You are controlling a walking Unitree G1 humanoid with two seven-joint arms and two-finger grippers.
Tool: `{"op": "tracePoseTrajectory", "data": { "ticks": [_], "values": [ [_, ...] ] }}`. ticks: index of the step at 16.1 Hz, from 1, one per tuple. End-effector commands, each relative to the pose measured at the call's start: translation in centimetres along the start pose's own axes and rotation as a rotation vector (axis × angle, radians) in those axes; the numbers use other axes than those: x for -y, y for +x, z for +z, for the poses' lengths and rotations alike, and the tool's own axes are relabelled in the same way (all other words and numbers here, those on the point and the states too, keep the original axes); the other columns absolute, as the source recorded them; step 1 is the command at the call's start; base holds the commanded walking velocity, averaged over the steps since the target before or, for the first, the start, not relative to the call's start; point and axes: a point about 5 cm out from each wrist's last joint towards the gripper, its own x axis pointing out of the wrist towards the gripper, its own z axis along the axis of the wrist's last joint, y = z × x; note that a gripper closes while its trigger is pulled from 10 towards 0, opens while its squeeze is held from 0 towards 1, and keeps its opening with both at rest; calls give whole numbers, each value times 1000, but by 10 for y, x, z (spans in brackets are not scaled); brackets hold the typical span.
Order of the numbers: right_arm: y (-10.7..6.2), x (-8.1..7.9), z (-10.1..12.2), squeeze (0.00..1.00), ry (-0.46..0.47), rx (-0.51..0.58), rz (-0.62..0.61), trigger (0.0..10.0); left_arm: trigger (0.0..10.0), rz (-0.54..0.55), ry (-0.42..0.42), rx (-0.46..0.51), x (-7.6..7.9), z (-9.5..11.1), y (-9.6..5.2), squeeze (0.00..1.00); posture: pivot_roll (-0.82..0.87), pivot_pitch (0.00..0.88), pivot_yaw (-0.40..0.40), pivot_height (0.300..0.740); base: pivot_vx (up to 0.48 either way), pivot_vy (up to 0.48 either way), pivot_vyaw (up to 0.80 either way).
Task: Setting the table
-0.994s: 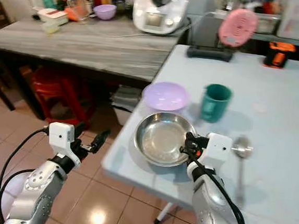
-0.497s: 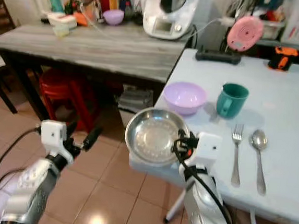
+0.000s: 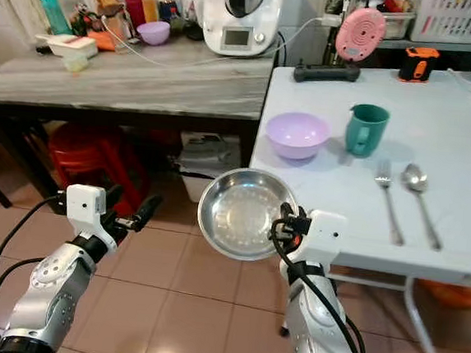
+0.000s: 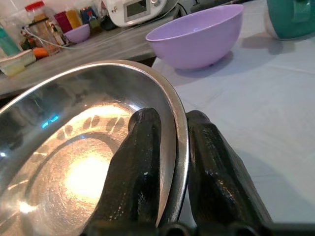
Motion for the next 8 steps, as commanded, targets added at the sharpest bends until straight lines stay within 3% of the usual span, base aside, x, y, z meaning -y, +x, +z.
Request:
{"op": "tracePoseTrajectory", "data": {
  "ticks": [1, 8],
  "values": [
    [0, 3, 0, 0, -8, 5, -11, 10000, 10000, -6, 3, 1, 3, 0, 2, 0, -74, 0, 148, 740, 0, 428, -400],
    [-1, 8, 1, 0, -25, 20, -28, 10000, 10000, 2, 1, 13, 2, -1, 3, 0, -76, 0, 146, 740, 0, 433, -287]
  ]
}}
